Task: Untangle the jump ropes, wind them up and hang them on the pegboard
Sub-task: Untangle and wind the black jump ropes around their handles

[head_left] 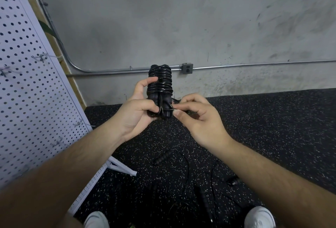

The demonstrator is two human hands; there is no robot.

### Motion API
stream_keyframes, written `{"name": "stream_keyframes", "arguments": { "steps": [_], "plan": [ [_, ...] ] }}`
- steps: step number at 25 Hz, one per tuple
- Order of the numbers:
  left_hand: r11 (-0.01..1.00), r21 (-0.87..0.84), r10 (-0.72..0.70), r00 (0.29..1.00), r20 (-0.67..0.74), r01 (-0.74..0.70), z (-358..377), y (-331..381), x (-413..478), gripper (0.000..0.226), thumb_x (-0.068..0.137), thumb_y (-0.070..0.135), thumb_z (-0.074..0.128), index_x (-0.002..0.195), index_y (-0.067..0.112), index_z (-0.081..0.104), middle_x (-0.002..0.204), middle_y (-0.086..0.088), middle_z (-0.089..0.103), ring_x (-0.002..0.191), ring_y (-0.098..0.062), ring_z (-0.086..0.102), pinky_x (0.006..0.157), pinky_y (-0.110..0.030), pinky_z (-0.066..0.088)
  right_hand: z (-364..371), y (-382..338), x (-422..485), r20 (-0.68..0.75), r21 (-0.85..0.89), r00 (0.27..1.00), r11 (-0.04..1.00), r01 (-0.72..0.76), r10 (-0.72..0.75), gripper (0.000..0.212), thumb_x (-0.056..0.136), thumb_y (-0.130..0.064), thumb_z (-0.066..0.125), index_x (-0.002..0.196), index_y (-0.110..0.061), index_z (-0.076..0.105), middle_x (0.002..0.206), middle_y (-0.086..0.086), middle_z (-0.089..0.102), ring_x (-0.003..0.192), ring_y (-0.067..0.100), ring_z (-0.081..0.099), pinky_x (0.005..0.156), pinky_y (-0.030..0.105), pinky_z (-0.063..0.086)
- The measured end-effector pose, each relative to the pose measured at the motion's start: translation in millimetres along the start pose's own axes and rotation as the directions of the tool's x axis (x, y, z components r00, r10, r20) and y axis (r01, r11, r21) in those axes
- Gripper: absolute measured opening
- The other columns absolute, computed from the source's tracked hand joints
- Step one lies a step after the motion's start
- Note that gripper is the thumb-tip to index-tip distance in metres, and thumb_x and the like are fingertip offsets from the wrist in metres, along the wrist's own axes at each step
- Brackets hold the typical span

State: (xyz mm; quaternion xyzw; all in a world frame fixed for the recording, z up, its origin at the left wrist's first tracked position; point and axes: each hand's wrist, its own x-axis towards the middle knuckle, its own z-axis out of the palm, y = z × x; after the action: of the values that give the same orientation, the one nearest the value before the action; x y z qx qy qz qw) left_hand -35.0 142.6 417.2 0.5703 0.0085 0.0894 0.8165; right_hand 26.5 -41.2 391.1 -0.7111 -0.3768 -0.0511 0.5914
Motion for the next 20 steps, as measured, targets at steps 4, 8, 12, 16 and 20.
{"name": "stream_keyframes", "arguments": {
  "steps": [4, 8, 12, 16, 20],
  "plan": [
    [0.999, 0.042, -0.008, 1.0, 0.009, 0.008, -1, -3, -2, 0.089, 0.066, -0.016, 0.049, 0.143, 0.029, 0.042, 0.118, -0.023, 0.064, 0.105, -0.032, 0.063, 0.081, -0.039, 0.057, 2, 3, 0, 0.005, -0.22, 0.992, 0.967, 0.125, -0.127, 0.02, 0.093, -0.012, 0.07, 0.111, -0.015, 0.078, 0.097, -0.011, 0.067, 0.093, 0.008, 0.064, 0.083, 0.024, 0.053],
    [0.997, 0.083, 0.004, 1.0, -0.023, -0.002, -1, -6, -3, 0.09, 0.066, -0.015, 0.05, 0.144, 0.029, 0.042, 0.107, -0.016, 0.068, 0.097, -0.024, 0.064, 0.08, -0.035, 0.056, 7, 6, 0, 0.144, -0.542, 0.93, 0.759, 0.361, -0.339, 0.03, 0.096, -0.02, 0.061, 0.119, -0.006, 0.072, 0.103, 0.002, 0.067, 0.084, 0.02, 0.067, 0.07, 0.038, 0.058],
    [0.994, 0.107, 0.001, 1.0, -0.008, 0.0, 1, -6, -5, 0.088, 0.066, -0.016, 0.049, 0.142, 0.029, 0.044, 0.108, -0.013, 0.07, 0.097, -0.021, 0.065, 0.083, -0.033, 0.053, 7, -4, 2, 0.207, -0.59, 0.934, 0.724, 0.357, -0.292, 0.043, 0.095, -0.029, 0.06, 0.131, -0.006, 0.064, 0.104, 0.005, 0.066, 0.083, 0.025, 0.067, 0.068, 0.043, 0.058],
    [0.988, 0.154, 0.011, 1.0, 0.017, -0.014, 4, -6, -6, 0.086, 0.066, -0.015, 0.05, 0.138, 0.032, 0.047, 0.118, -0.018, 0.063, 0.101, -0.024, 0.059, 0.086, -0.035, 0.049, 12, -11, 0, 0.13, -0.601, 0.958, 0.748, 0.283, -0.257, 0.025, 0.091, -0.019, 0.069, 0.114, -0.009, 0.073, 0.099, 0.003, 0.067, 0.089, 0.026, 0.064, 0.068, 0.043, 0.058],
    [0.983, 0.18, 0.019, 0.999, 0.031, -0.024, 7, -8, -6, 0.088, 0.065, -0.016, 0.05, 0.138, 0.032, 0.047, 0.12, -0.018, 0.062, 0.1, -0.025, 0.059, 0.085, -0.035, 0.048, 12, -10, 2, 0.068, -0.612, 0.962, 0.751, 0.248, -0.263, 0.012, 0.088, -0.008, 0.071, 0.099, -0.008, 0.075, 0.093, 0.005, 0.065, 0.089, 0.028, 0.059, 0.073, 0.043, 0.055]
  ]
}}
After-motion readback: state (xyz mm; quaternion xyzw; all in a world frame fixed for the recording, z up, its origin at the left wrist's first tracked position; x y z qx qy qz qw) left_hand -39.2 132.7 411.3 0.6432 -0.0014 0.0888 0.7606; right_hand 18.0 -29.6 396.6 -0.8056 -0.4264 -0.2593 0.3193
